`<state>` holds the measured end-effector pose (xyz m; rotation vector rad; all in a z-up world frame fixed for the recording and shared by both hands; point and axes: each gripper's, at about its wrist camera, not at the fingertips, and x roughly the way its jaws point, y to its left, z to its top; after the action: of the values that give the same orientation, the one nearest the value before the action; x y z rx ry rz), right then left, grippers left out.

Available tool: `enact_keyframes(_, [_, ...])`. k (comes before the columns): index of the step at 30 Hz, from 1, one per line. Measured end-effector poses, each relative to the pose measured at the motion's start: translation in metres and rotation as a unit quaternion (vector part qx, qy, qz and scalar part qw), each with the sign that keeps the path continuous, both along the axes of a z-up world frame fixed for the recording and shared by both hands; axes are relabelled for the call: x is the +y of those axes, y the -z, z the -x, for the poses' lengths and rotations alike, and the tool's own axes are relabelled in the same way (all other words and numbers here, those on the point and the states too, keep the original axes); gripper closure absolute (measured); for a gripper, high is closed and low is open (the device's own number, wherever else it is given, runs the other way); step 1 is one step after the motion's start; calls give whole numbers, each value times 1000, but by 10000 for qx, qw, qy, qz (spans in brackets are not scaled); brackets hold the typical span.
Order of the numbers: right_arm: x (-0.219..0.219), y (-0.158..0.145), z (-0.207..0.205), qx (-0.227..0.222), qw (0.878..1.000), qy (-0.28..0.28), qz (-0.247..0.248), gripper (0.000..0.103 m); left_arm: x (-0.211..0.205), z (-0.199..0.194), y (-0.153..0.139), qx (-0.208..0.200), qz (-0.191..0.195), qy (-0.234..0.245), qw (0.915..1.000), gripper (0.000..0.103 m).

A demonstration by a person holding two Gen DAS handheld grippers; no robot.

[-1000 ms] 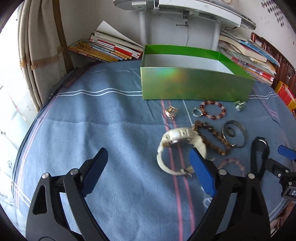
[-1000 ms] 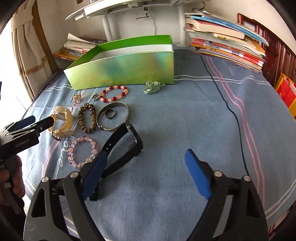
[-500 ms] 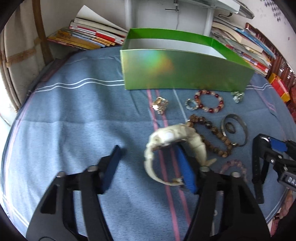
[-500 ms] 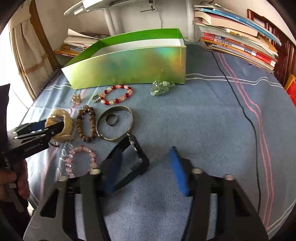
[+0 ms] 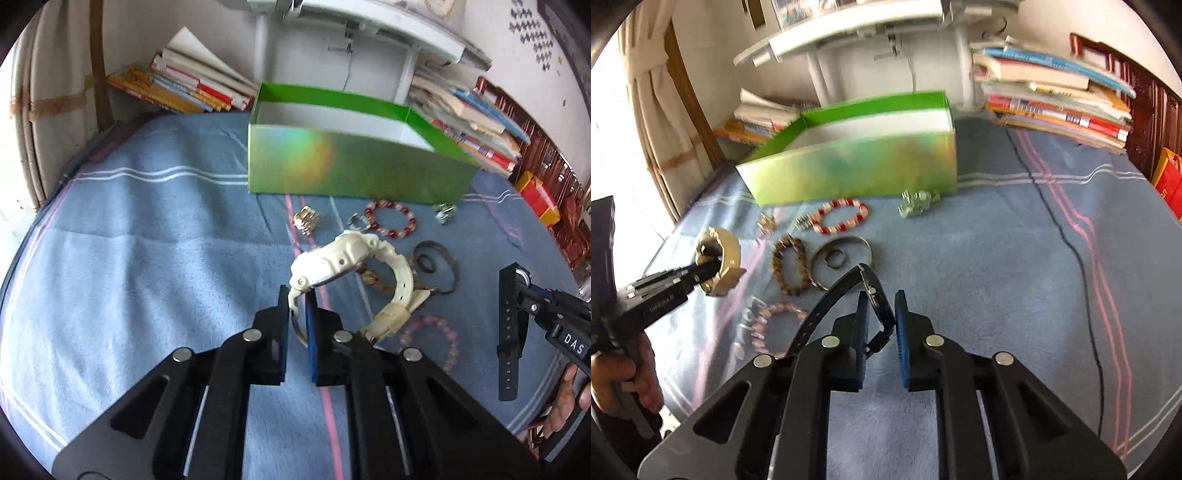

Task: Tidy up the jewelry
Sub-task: 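Grasp the white watch with the left tool while the right tool grasps the black watch, then lift the white watch with the left tool while the right tool holds the black watch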

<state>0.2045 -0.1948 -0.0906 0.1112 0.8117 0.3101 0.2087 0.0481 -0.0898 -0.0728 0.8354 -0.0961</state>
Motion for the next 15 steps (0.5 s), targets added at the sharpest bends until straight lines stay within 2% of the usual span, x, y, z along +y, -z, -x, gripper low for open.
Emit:
enact_keyframes(5, [-5, -19, 28, -369, 9992, 78, -123, 89, -10, 36, -24, -357, -27, 80, 9993, 94])
enact_keyframes(15, [-10, -37, 83, -743, 9970, 125, -170, 89, -29, 102, -58, -871, -62, 220, 9959, 94])
